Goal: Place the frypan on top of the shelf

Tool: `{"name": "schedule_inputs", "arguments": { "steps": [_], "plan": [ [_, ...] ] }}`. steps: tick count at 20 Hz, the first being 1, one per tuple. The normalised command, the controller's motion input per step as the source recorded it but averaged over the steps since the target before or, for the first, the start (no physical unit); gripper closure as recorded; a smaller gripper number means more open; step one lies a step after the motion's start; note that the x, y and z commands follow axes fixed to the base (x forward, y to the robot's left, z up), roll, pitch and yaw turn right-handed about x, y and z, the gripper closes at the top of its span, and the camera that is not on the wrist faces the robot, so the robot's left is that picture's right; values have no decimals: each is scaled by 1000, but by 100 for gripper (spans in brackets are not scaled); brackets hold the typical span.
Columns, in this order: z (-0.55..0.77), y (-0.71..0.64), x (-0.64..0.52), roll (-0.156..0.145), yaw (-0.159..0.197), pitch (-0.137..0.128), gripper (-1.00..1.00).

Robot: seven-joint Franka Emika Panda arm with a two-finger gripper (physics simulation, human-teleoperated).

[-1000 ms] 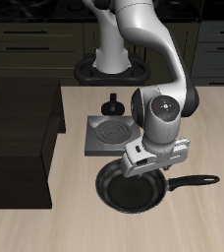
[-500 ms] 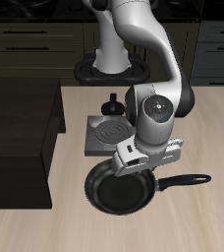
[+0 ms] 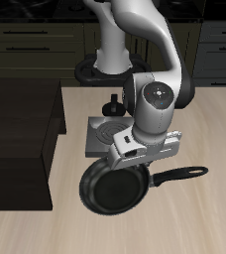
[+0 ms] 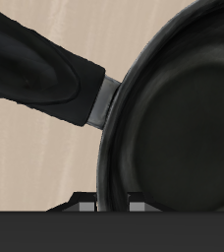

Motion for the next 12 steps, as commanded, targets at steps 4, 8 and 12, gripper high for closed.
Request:
{"name": "schedule_inputs", "arguments": {
  "steps": [4, 8, 12],
  "plan": [
    [289, -66, -90, -10, 32, -46, 100],
    [500, -65, -83, -16, 29, -70, 100],
    [444, -87, -113, -16, 25, -61, 100]
  ]
}}
